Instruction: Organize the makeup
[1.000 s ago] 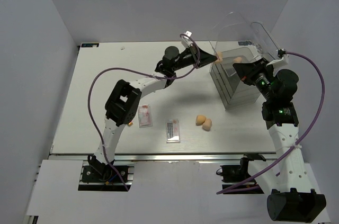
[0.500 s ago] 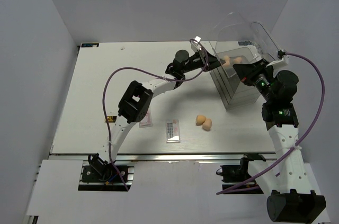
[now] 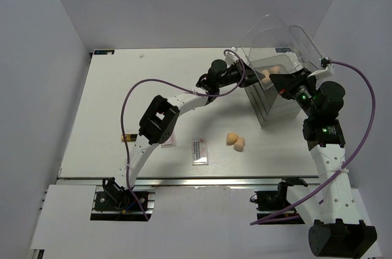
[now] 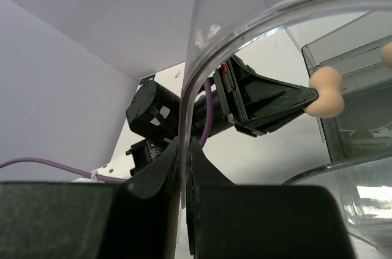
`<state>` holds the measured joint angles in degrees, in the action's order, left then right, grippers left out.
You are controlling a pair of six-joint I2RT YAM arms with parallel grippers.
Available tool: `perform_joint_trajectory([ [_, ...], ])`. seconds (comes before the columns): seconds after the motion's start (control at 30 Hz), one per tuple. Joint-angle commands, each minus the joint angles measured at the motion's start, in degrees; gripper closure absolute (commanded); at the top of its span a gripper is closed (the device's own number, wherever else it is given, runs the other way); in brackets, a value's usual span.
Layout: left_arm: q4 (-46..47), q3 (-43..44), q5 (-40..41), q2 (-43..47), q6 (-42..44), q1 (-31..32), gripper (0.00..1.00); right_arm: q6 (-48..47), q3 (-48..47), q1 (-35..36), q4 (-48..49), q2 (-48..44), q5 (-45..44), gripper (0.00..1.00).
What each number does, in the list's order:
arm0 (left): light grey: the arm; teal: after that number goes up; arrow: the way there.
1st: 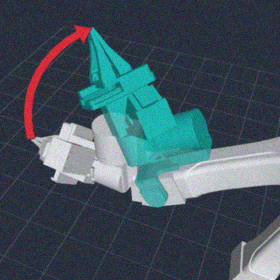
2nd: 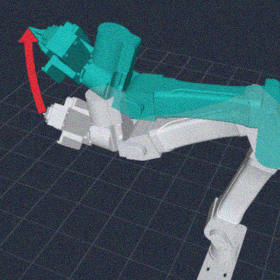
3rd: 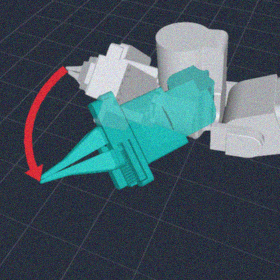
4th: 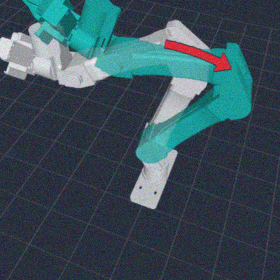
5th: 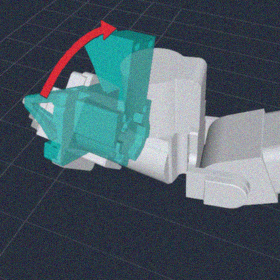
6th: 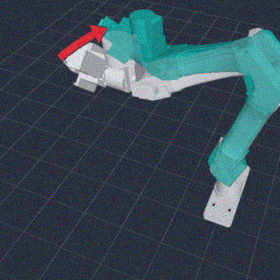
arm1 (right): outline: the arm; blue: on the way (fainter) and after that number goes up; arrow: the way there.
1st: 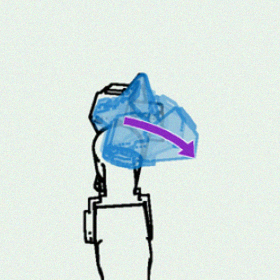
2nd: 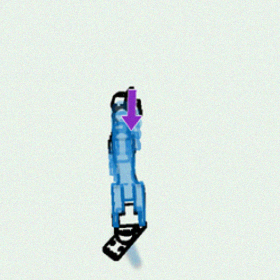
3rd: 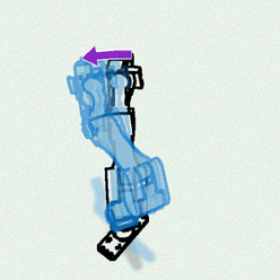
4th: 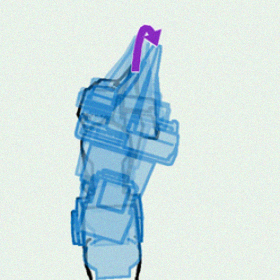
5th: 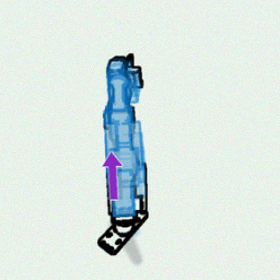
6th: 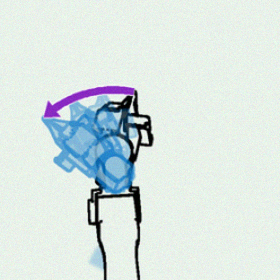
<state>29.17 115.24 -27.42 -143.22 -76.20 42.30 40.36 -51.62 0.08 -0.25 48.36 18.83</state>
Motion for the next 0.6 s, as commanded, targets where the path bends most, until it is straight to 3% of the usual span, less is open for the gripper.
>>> perform_joint_trajectory([
  [0.0, -1.5, 2.4, 1.9, -0.2, 0.4, 0.5, 0.68, -1.7, -0.7, -0.2, 7.7, -2.5, -1.2, 1.0],
  [0.13, -2.1, 3.1, 2.0, -0.4, -0.2, 0.6, 0.48, -1.5, -0.6, -0.2, 7.7, -2.5, -1.1, 1.0],
  [0.43, -2.4, 3.0, 2.3, 0.0, -1.1, 0.7, 0.42, -1.3, -0.5, -0.2, 7.8, -2.7, -0.9, 1.0],
  [0.57, -1.9, 2.4, 2.6, 1.0, -1.2, 0.7, 0.49, -1.2, -0.5, -0.2, 7.8, -2.9, -0.9, 1.0],
])
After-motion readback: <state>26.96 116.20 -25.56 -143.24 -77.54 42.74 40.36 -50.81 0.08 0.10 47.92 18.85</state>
